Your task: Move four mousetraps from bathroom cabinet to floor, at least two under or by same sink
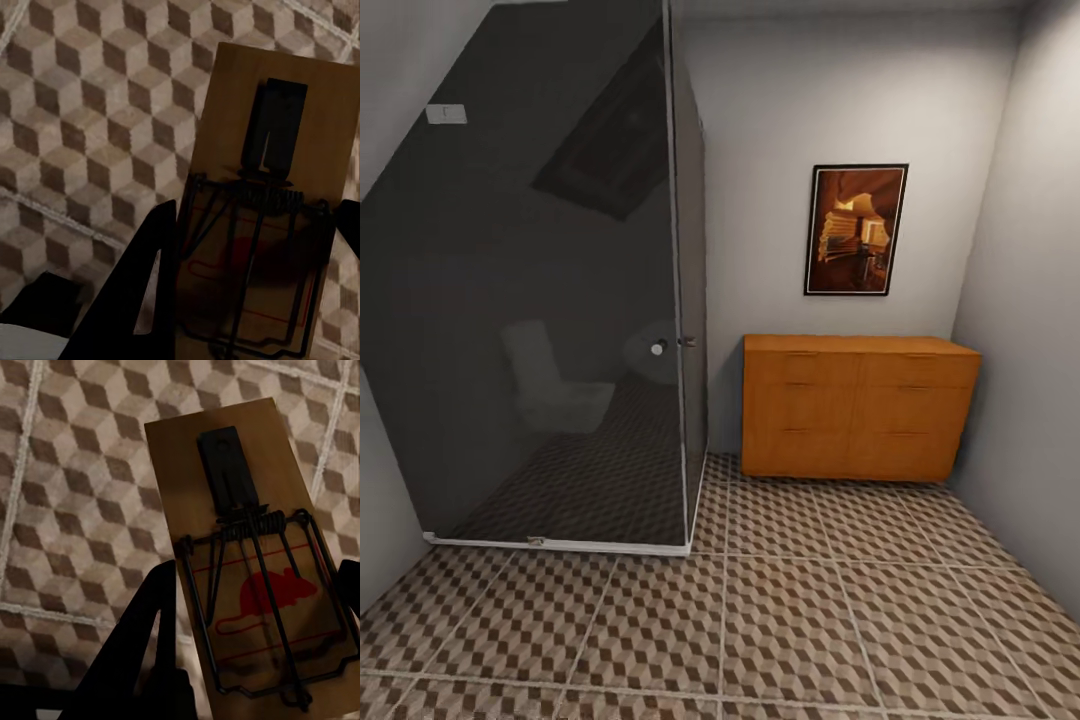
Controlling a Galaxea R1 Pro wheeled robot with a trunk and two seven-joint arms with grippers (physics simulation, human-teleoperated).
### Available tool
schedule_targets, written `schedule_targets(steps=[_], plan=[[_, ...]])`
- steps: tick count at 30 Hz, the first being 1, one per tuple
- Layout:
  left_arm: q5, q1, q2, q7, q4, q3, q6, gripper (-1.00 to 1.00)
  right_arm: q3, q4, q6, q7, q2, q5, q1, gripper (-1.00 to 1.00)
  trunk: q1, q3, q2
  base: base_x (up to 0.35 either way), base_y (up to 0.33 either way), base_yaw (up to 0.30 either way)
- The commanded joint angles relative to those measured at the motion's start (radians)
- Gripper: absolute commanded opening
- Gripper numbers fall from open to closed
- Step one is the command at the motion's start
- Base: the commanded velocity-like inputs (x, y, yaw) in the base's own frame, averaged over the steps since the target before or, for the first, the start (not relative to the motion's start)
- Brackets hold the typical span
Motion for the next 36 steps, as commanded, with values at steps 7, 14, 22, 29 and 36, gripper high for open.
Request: schedule_targets(steps=[7, 14, 22, 29, 36], plan=[[0.006, 0.023, 0.005, 0.009, 0.0, -0.008, -0.003, -1.0, 0.009, 0.001, 0.002, -0.003, 0.001, -0.01, -0.001, -1.0, 0.0, -0.001, -0.001, 0.0, 0.0, 0.28], [0.049, 0.048, 0.007, 0.009, 0.001, -0.007, -0.09, -1.0, 0.009, 0.001, 0.004, 0.005, 0.002, -0.011, -0.001, -1.0, 0.0, -0.001, -0.001, 0.0, 0.0, 0.236], [0.053, 0.049, 0.007, 0.009, 0.001, -0.009, -0.098, -1.0, 0.009, 0.001, 0.002, 0.007, 0.002, -0.01, 0.0, -1.0, 0.0, -0.001, -0.001, 0.0, 0.0, 0.039], [0.053, 0.049, 0.007, 0.009, 0.001, -0.008, -0.098, -1.0, 0.009, 0.001, 0.004, 0.006, 0.004, -0.009, 0.01, -1.0, 0.0, -0.001, -0.001, 0.0, 0.0, 0.001], [0.053, 0.055, 0.009, 0.009, 0.001, -0.008, -0.098, -1.0, 0.009, 0.001, 0.005, 0.005, 0.003, -0.009, 0.011, -1.0, 0.0, -0.001, -0.001, 0.0, 0.0, 0.127]])
